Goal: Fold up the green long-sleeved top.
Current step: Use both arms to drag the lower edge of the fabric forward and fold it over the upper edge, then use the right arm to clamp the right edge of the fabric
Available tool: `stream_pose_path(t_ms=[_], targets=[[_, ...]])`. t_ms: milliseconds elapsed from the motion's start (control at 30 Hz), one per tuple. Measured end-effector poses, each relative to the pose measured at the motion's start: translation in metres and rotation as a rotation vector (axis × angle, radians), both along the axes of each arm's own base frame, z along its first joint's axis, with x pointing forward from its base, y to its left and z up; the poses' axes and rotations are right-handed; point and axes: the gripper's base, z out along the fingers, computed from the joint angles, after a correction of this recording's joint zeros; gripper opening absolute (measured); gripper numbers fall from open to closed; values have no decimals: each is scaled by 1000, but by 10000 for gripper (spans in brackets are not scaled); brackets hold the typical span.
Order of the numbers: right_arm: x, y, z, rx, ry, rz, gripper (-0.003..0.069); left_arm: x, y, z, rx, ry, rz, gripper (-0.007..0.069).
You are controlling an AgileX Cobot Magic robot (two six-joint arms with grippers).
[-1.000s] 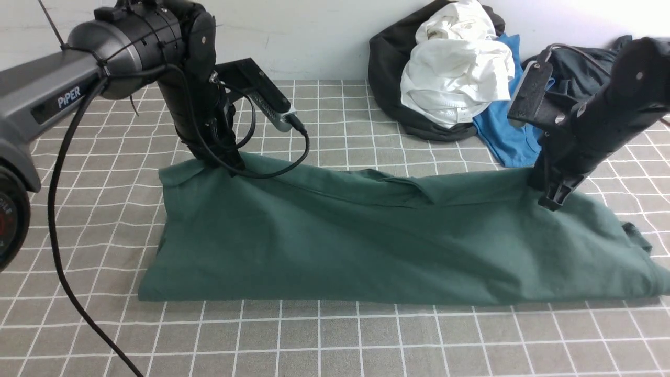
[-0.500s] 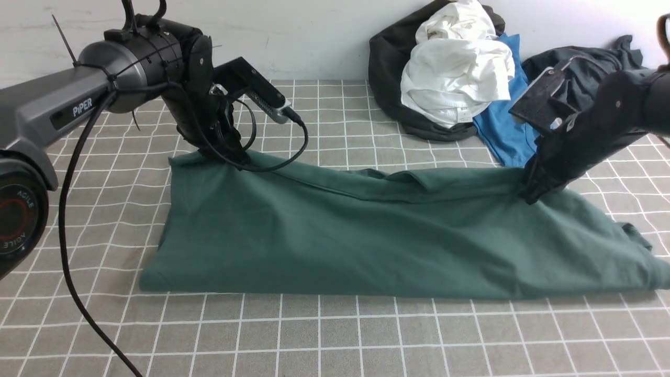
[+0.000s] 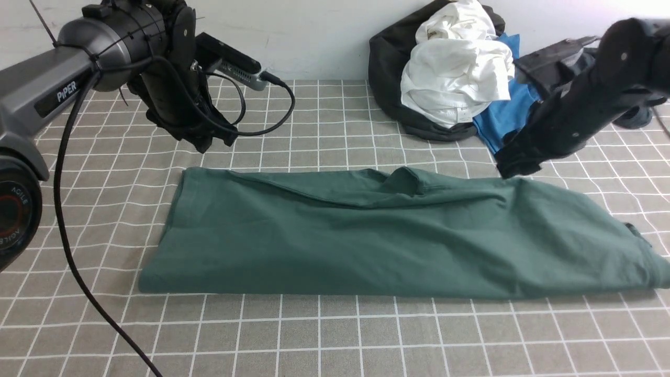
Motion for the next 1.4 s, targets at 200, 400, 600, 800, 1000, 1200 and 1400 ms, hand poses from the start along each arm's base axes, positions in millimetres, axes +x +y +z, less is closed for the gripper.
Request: stream_pose_path(t_ms=[200,400,600,800,1000,1200,1400], targets=[[-4,44,-39,2,86,179,335,-6,-7,-2,-42,70,-25,218],[15,60,-70,18,-40,150,258,-9,-10,-3,-67,102,-51,148],[44,47,-77,122,-229,-93,244,-11,-10,-4,-65,122,-55,129],[62,0,-70,206,-267,-335,244,-12,-10,-4,-65,129,-55,129],[56,-39,-16,187,-151,-393,244,-16,-9,-5,-55,175,-56,129],[20,-92,42,88,-99,-432,244,-21,-17,-4,-54,196,-52,96],[-22,-136,47,66,-19,-538,244,-46,-30,8,-56,216,-92,10]])
